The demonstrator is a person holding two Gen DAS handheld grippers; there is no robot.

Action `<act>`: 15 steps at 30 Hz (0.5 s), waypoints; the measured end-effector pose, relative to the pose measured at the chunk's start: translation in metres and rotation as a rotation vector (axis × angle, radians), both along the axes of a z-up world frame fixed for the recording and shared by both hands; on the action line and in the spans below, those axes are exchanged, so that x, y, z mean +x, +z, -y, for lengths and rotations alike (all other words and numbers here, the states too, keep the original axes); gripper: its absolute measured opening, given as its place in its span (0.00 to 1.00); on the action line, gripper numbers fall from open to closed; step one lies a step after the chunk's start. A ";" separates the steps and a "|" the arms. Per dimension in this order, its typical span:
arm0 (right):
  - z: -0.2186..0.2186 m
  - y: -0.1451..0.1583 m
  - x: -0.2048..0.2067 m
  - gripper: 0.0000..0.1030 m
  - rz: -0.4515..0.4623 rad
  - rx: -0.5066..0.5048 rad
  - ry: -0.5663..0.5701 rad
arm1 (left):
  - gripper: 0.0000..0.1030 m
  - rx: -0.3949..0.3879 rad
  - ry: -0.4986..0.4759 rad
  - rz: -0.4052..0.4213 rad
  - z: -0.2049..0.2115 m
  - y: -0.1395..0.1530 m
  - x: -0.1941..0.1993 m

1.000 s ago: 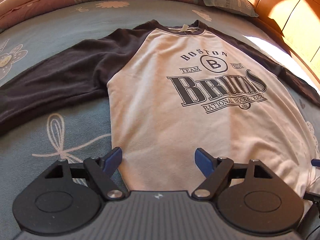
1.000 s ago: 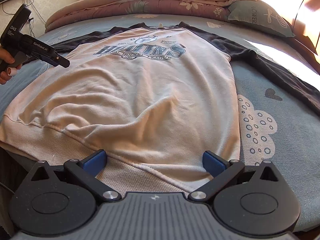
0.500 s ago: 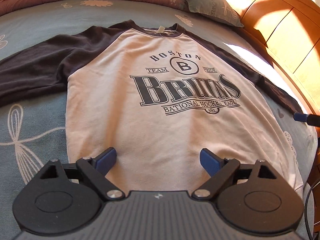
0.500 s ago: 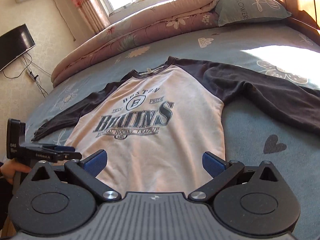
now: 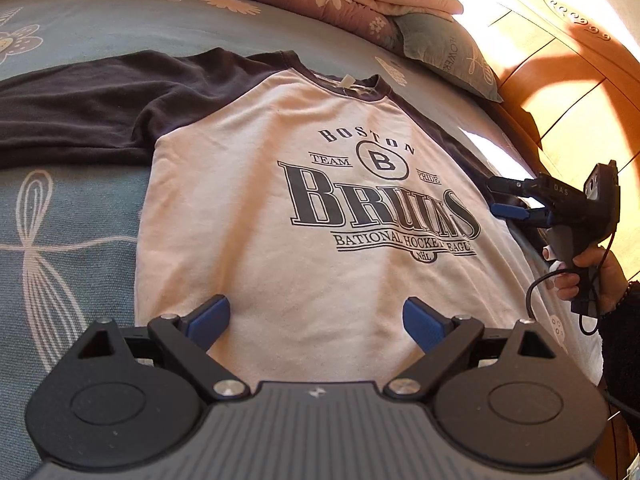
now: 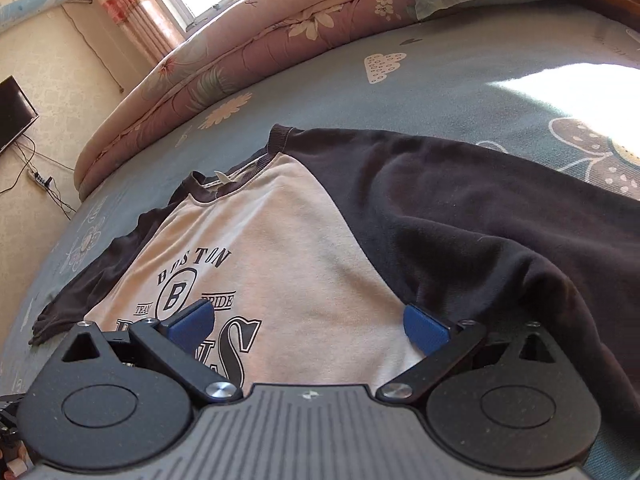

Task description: Fold clothes

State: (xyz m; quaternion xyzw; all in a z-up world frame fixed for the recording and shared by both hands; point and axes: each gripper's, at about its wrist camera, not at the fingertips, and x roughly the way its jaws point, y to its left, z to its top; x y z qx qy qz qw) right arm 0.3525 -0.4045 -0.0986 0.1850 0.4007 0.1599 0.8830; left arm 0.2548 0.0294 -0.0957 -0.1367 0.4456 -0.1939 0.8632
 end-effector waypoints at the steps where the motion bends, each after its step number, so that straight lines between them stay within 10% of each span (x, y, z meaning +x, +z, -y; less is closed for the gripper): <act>1: 0.004 0.002 -0.003 1.00 -0.001 -0.014 -0.010 | 0.93 0.000 0.004 0.001 0.001 0.000 0.000; 7: 0.037 0.034 -0.060 1.00 0.074 -0.063 0.086 | 0.94 0.065 0.019 0.010 0.015 0.003 -0.001; 15: 0.175 0.051 -0.130 1.00 0.028 -0.079 -0.145 | 0.94 0.077 -0.023 0.059 0.059 0.027 -0.007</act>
